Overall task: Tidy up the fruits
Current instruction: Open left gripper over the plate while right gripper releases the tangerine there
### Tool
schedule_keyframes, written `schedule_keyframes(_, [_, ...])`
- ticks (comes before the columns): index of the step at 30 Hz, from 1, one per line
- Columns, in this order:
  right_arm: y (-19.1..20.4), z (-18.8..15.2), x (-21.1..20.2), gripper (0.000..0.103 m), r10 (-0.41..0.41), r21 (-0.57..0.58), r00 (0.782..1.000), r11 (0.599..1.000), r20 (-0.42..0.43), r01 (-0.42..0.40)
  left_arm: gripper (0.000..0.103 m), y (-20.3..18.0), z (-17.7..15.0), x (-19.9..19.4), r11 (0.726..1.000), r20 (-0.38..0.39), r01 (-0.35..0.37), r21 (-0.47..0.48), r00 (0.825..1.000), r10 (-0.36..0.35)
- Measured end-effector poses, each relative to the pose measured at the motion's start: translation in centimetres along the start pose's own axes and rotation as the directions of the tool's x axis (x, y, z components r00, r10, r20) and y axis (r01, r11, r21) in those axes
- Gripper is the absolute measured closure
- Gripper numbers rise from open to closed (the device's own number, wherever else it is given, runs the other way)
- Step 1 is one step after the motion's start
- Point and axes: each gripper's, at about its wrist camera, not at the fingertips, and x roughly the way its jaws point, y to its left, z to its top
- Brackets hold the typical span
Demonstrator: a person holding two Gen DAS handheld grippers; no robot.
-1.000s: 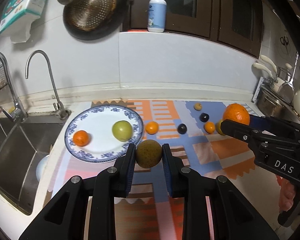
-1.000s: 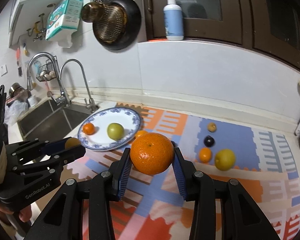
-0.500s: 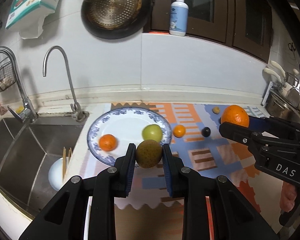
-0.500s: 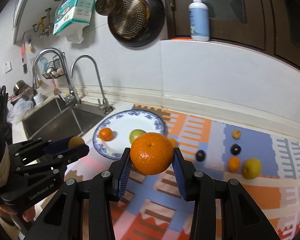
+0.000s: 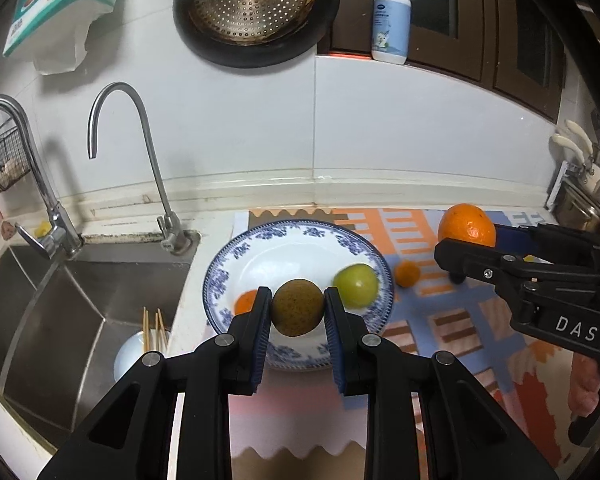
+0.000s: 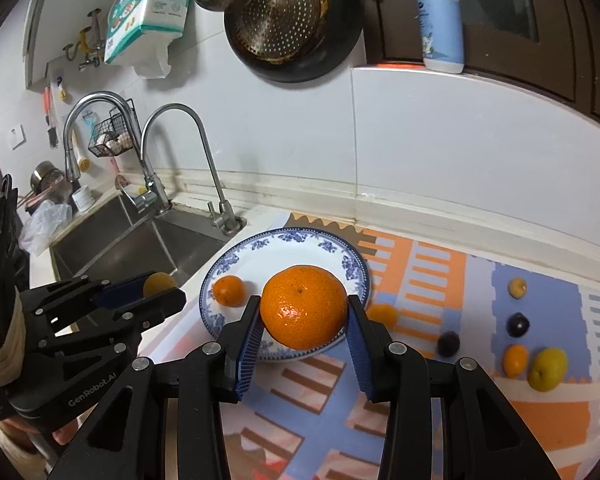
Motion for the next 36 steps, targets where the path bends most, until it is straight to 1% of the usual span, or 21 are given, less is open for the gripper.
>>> schedule_keyframes(13, [-0.5, 3.3, 5.8, 0.061, 0.016, -0.020, 0.998, 1.000, -0.067, -0.017, 0.077, 2.1, 2.9, 5.0, 1.000, -0.045, 0.021, -0.001, 0.999, -0.021])
schedule_keyframes(19, [-1.4, 4.6, 9.8, 0.061, 0.032, -0.009, 0.990, 0.999, -0.136, -0.033, 0.077, 3.3, 4.3, 8.5, 0.999, -0.106, 0.042, 0.004, 0.994, -0.042])
schedule_keyframes(24, [-2.0, 5.3, 13.1, 0.061, 0.053, -0.006, 0.978, 0.998, -0.200, -0.056, 0.077, 4.0, 4.8, 11.5, 0.999, -0.169, 0.051, 0.009, 0.984, -0.048])
schedule_keyframes(28, [-2.4, 5.5, 15.5, 0.061, 0.076, 0.005, 0.967, 0.997, -0.244, -0.077, 0.077, 4.7, 5.1, 13.9, 0.998, -0.222, 0.064, -0.002, 0.973, -0.063])
schedule_keyframes(33, [-3.0, 5.4, 18.5, 0.061, 0.100, 0.022, 0.945, 0.995, -0.310, -0.098, 0.077, 5.3, 5.2, 16.4, 0.997, -0.281, 0.081, -0.012, 0.956, -0.081])
schedule_keyframes(36, [-3.4, 5.2, 19.9, 0.061, 0.114, 0.041, 0.933, 0.994, -0.342, -0.106, 0.077, 5.4, 5.2, 17.4, 0.997, -0.307, 0.078, -0.006, 0.949, -0.076])
